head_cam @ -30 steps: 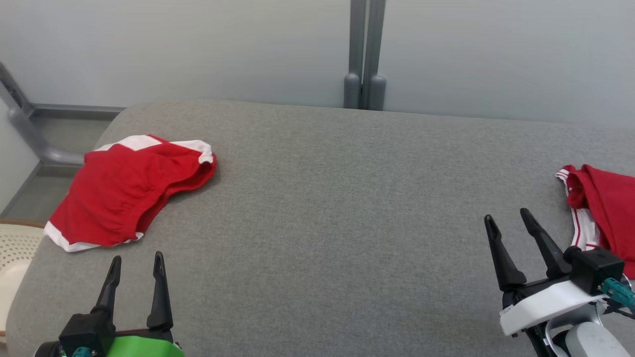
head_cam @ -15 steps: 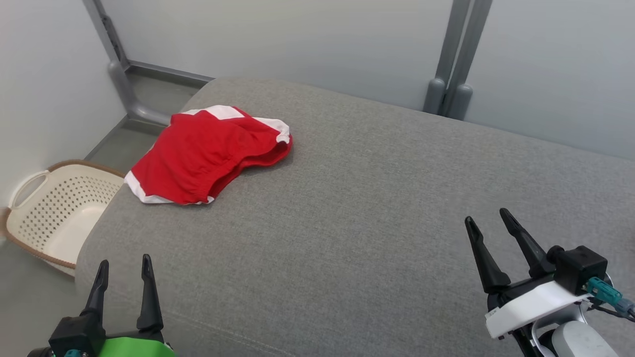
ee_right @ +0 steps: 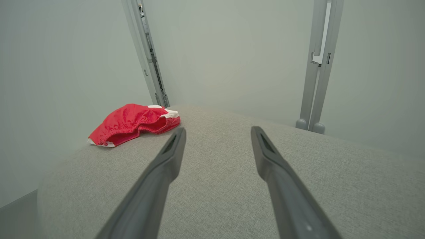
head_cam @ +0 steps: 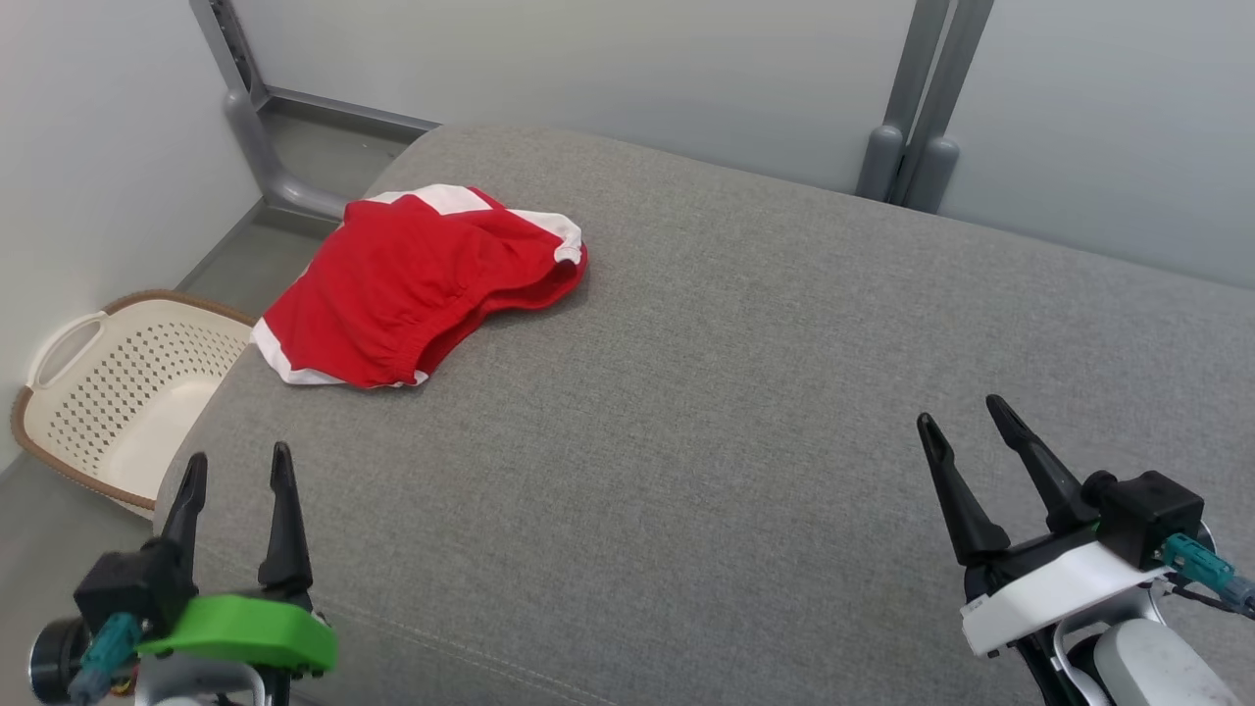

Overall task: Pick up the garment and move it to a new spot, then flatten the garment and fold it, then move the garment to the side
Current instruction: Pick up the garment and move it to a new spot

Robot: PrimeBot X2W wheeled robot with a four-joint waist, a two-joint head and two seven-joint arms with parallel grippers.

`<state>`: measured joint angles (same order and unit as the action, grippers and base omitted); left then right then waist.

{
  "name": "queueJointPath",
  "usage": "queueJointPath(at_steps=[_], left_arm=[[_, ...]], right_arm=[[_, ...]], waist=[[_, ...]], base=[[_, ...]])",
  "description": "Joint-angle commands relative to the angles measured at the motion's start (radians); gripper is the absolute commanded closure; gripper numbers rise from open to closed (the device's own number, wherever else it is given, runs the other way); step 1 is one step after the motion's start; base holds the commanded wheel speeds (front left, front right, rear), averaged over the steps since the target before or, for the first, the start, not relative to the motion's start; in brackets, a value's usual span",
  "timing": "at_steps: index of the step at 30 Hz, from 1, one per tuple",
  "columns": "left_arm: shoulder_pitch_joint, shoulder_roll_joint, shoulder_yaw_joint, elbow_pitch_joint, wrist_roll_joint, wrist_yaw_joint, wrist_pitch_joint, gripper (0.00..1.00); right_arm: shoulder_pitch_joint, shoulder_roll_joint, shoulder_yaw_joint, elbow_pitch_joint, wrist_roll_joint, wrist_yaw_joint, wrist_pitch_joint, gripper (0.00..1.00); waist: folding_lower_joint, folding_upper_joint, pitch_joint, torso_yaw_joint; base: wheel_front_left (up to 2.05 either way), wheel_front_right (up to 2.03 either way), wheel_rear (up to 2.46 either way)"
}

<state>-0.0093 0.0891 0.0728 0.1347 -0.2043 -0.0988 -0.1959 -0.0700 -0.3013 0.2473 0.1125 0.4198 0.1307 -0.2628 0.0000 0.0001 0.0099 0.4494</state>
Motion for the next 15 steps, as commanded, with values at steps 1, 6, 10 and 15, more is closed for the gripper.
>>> queueJointPath(at_steps=[1,6,10,15], left_arm=[[-0.039,0.015,-0.004,-0.004,-0.019,-0.008,0.034,0.0],[-0.189,0.073,-0.013,0.023,-0.086,-0.02,0.212,0.0],[-0.305,0.135,-0.033,0.072,-0.102,-0.024,0.364,0.0],[-0.454,0.177,-0.031,0.146,-0.151,-0.025,0.508,0.0]], right_arm=[[-0.019,-0.012,-0.002,-0.008,-0.004,0.0,-0.002,0.0],[-0.059,-0.036,0.008,-0.025,-0.009,0.0,-0.002,0.0],[-0.092,-0.052,0.013,-0.034,-0.007,0.0,-0.002,0.0],[-0.13,-0.072,0.02,-0.039,-0.009,0.0,-0.002,0.0]], waist=[[0.0,-0.0001,0.029,-0.019],[0.0,-0.0001,0.102,-0.065],[0.0,-0.0001,0.162,-0.117],[0.0,-0.0001,0.232,-0.184]], base=[[0.0,0.0,0.0],[0.0,0.0,0.0],[0.0,0.0,0.0],[0.0,0.0,0.0]])
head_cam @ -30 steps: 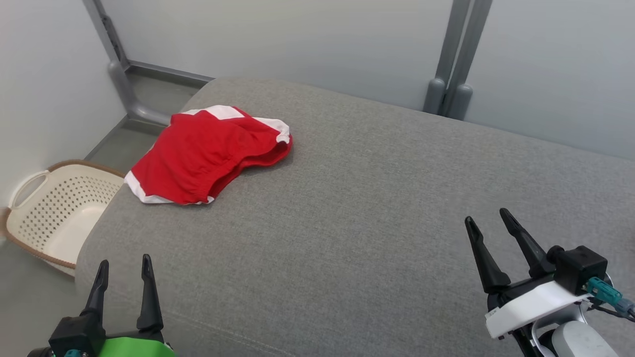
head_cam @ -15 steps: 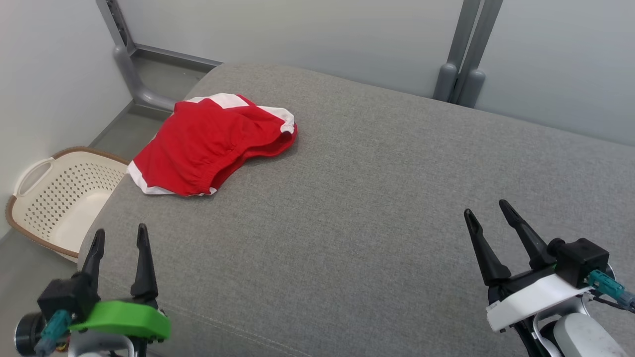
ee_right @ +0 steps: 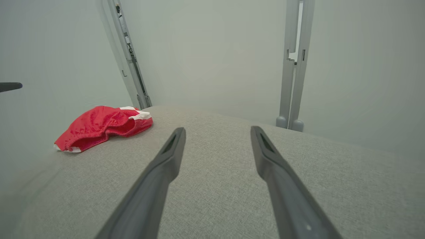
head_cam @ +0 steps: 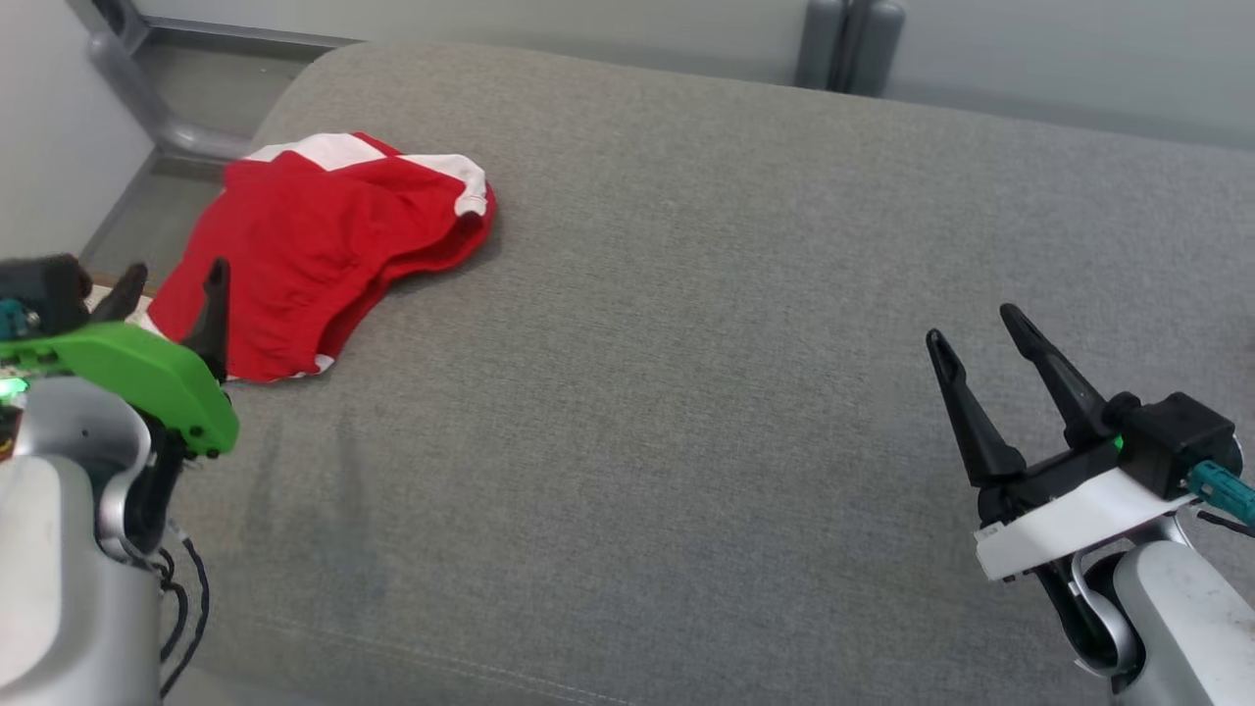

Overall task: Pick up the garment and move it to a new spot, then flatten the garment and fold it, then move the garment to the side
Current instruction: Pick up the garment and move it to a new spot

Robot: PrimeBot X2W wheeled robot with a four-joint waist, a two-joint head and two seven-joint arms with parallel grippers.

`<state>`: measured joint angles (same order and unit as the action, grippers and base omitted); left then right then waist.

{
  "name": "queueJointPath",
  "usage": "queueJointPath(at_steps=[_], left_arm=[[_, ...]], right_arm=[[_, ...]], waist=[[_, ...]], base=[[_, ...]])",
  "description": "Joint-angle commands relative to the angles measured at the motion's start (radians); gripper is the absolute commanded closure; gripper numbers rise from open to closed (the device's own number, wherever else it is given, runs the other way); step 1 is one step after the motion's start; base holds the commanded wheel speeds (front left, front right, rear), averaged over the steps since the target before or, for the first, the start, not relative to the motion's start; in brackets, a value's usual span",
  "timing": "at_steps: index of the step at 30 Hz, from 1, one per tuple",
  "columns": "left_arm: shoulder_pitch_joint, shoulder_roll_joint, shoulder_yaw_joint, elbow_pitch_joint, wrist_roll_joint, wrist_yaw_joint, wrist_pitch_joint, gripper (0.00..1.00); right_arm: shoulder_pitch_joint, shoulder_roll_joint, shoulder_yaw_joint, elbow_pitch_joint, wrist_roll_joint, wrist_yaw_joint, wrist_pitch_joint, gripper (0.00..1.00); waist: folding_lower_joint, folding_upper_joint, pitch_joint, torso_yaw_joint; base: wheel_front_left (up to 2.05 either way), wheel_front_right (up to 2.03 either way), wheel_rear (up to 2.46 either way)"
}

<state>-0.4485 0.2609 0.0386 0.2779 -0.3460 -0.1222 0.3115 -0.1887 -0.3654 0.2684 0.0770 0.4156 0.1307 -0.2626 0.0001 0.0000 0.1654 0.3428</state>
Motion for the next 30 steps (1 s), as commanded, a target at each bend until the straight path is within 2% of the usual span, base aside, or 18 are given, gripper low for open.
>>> queueJointPath(at_steps=[1,9,15,23,30], left_arm=[[-0.042,0.013,0.009,0.026,-0.025,-0.002,0.027,0.0],[-0.218,0.094,-0.011,0.226,-0.146,-0.009,0.129,0.0],[-0.321,0.155,-0.1,0.325,-0.221,-0.009,0.155,0.0],[-0.42,0.18,-0.131,0.542,-0.235,-0.009,0.165,0.0],[-0.419,0.174,-0.224,0.648,-0.3,-0.009,0.252,0.0]], right_arm=[[-0.022,-0.01,-0.001,-0.007,-0.004,0.0,-0.002,0.0],[-0.078,-0.029,0.002,-0.024,-0.004,0.0,-0.002,0.0],[-0.105,-0.024,0.005,-0.029,0.002,0.0,-0.002,0.0],[-0.131,-0.022,0.013,-0.031,0.005,0.0,-0.002,0.0],[-0.127,-0.021,0.0,-0.026,0.006,0.0,-0.002,0.0]], waist=[[-0.0001,0.0,0.092,-0.094],[-0.0001,0.0,0.178,-0.198],[-0.0001,0.0,0.221,-0.268],[-0.0001,0.0,0.266,-0.338],[-0.0001,0.0,0.277,-0.355]], base=[[0.0,0.0,0.0],[0.0,0.0,0.0],[0.0,0.0,0.0],[0.0,0.0,0.0],[0.0,0.0,0.0]])
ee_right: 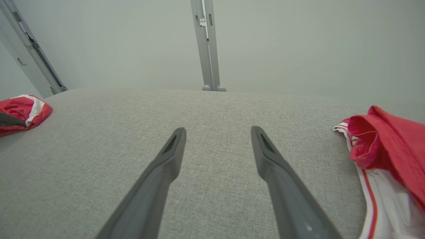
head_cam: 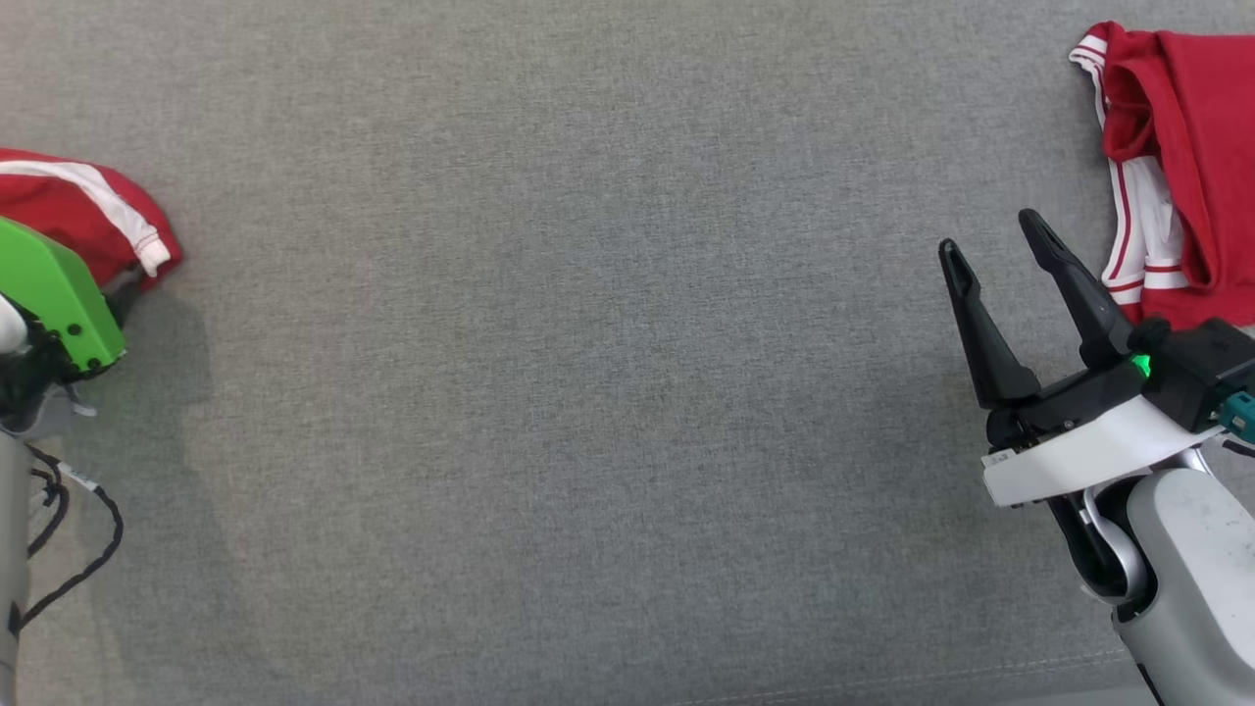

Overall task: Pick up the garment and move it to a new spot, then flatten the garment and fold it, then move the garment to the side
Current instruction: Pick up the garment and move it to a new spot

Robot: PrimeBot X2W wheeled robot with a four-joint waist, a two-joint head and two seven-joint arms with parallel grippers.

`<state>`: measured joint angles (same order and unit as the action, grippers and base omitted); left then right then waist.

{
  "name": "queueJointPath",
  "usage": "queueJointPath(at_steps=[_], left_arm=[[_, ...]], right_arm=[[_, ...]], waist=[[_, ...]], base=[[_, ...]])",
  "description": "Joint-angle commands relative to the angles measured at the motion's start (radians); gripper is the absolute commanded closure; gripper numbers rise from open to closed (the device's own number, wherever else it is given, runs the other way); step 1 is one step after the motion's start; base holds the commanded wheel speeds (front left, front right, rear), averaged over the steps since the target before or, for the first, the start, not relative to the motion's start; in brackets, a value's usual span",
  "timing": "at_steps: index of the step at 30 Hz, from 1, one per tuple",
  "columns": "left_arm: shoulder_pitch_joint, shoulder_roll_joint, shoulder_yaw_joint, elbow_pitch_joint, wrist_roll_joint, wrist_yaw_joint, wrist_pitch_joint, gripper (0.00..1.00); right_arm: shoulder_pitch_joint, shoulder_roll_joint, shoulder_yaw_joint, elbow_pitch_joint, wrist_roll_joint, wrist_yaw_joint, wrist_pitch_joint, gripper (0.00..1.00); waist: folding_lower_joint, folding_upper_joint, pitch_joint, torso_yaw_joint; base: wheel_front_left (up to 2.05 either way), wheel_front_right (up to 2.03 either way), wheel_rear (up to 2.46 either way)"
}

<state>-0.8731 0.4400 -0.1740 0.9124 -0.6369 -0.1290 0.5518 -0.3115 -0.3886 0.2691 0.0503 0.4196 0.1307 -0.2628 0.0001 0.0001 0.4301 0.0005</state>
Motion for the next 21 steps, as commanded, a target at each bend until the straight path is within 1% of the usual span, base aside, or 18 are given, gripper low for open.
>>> queueJointPath(at_steps=[1,3,4,5,6,10,14,17,21], left_arm=[[0.009,-0.008,-0.022,0.019,-0.019,-0.003,0.017,0.0],[0.012,-0.003,-0.043,0.026,-0.031,-0.003,0.015,0.0],[0.011,0.004,-0.053,0.028,-0.04,-0.003,0.008,0.42],[0.008,0.011,-0.059,0.027,-0.046,-0.003,-0.007,0.67],[0.002,0.016,-0.065,0.028,-0.05,-0.003,-0.023,1.0],[-0.011,0.027,-0.099,0.028,-0.062,-0.002,-0.069,1.0],[-0.029,0.05,-0.136,0.018,-0.071,-0.001,-0.116,1.0],[-0.032,0.066,-0.18,-0.001,-0.069,-0.001,-0.133,1.0],[-0.04,0.094,-0.256,-0.059,-0.075,-0.001,-0.129,1.0]], right_arm=[[-0.004,0.003,-0.001,0.002,0.002,0.0,-0.002,0.0],[-0.006,0.006,-0.002,0.006,0.001,0.0,-0.002,0.0],[-0.009,0.008,-0.002,0.008,0.001,0.0,-0.002,0.0],[-0.012,0.009,-0.002,0.009,0.002,0.0,-0.002,0.0],[-0.015,0.009,-0.001,0.012,0.002,0.0,-0.002,0.0],[-0.016,0.011,0.005,0.022,0.004,0.0,-0.002,0.0],[-0.008,0.018,0.016,0.032,0.007,0.0,-0.002,0.0],[0.005,0.029,0.022,0.041,0.009,0.0,-0.002,0.0],[0.025,0.048,0.028,0.057,0.017,0.0,-0.002,0.0]], waist=[[-0.0001,-0.0001,0.013,-0.013],[-0.0001,-0.0001,0.012,-0.012],[-0.0001,-0.0001,0.012,-0.01],[-0.0001,-0.0001,0.011,-0.009],[-0.0001,-0.0001,0.008,-0.006],[-0.0001,-0.0001,-0.017,0.006],[-0.0001,-0.0001,-0.059,0.013],[-0.0001,-0.0001,-0.103,0.014],[-0.0001,-0.0001,-0.168,0.009]], base=[[0.0,0.0,0.0],[0.0,0.0,0.0],[0.0,0.0,0.0],[0.0,0.0,0.0],[0.0,0.0,0.0],[0.0,0.0,0.0],[0.0,0.0,0.0],[0.0,0.0,0.0],[0.0,0.0,0.0]])
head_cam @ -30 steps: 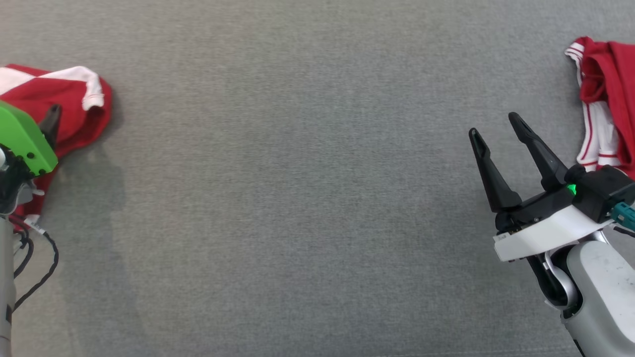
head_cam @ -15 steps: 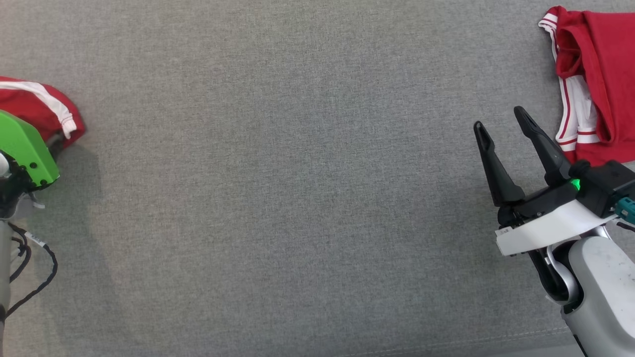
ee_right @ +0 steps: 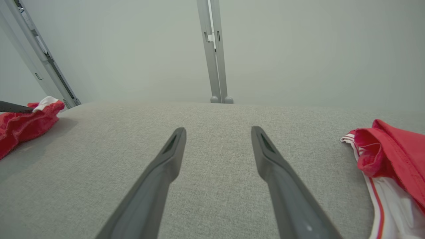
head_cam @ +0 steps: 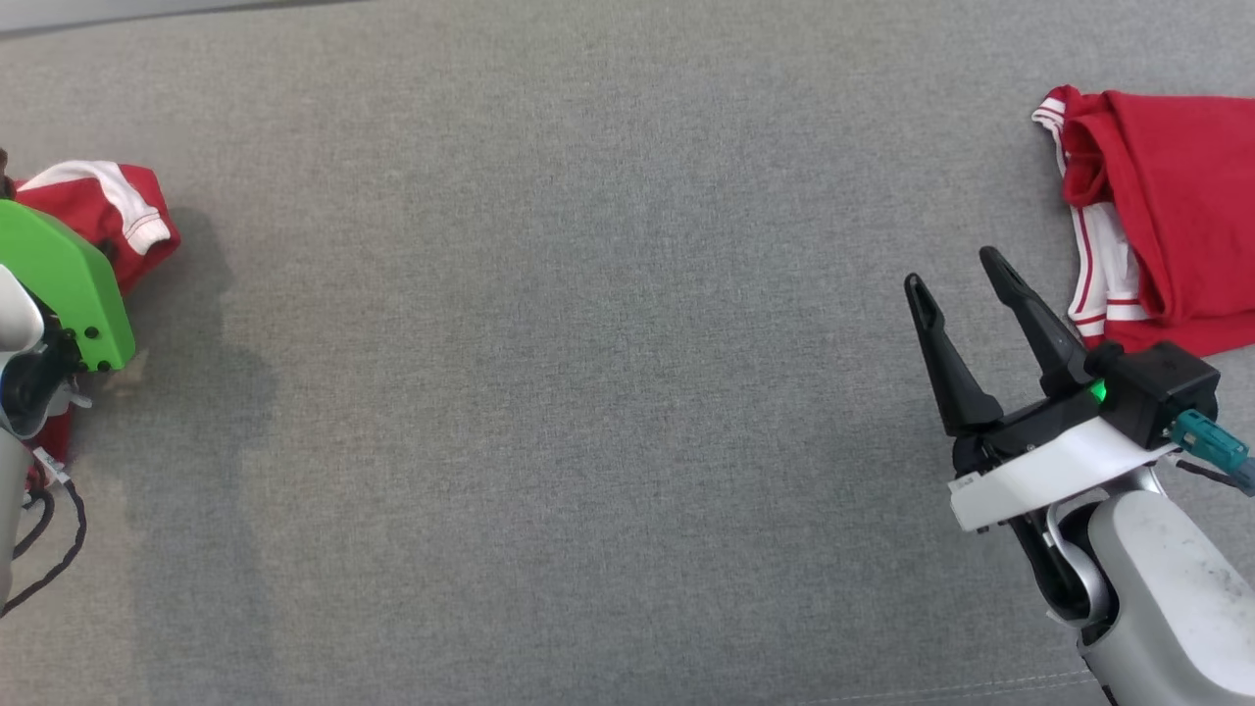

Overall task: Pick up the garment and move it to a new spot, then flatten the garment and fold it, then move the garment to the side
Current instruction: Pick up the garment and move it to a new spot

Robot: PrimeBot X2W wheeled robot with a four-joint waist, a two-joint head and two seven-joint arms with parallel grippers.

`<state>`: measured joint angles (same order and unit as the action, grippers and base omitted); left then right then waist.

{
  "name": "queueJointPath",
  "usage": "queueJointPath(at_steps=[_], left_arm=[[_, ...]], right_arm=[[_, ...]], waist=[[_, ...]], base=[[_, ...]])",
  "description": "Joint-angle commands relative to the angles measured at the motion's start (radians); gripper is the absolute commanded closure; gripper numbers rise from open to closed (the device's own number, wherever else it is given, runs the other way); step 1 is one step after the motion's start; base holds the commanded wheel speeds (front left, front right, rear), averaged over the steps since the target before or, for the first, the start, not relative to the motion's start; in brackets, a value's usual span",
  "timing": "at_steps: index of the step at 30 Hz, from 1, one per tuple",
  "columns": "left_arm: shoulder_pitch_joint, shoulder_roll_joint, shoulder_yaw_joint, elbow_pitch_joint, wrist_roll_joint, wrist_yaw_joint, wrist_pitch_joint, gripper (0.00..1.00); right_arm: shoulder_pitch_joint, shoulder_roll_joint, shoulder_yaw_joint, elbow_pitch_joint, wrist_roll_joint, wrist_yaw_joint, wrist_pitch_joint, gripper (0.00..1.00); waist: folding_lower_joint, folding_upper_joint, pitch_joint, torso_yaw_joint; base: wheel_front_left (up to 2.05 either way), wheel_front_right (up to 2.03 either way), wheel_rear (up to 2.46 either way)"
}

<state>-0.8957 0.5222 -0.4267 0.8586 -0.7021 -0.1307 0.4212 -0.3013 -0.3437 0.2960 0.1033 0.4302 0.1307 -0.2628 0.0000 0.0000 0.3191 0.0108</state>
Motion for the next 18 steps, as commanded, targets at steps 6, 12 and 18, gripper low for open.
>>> queueJointPath(at_steps=[6,12,18], left_arm=[[-0.037,0.043,-0.115,-0.132,-0.014,0.0,-0.001,1.0],[-0.053,0.05,-0.22,-0.306,-0.031,0.0,0.011,1.0],[-0.085,0.006,-0.277,-0.468,-0.052,0.0,0.02,1.0]], right_arm=[[0.053,0.032,0.0,0.024,0.018,0.0,-0.002,0.0],[0.094,0.049,-0.014,0.038,0.023,0.0,-0.002,0.0],[0.111,0.04,-0.042,0.029,0.016,0.0,-0.002,0.0]], waist=[[0.0,0.0,-0.154,-0.025],[0.0,0.0,-0.243,-0.066],[0.0,0.0,-0.28,-0.104]], base=[[0.0,0.0,0.0],[0.0,0.0,0.0],[0.0,0.0,0.0]])
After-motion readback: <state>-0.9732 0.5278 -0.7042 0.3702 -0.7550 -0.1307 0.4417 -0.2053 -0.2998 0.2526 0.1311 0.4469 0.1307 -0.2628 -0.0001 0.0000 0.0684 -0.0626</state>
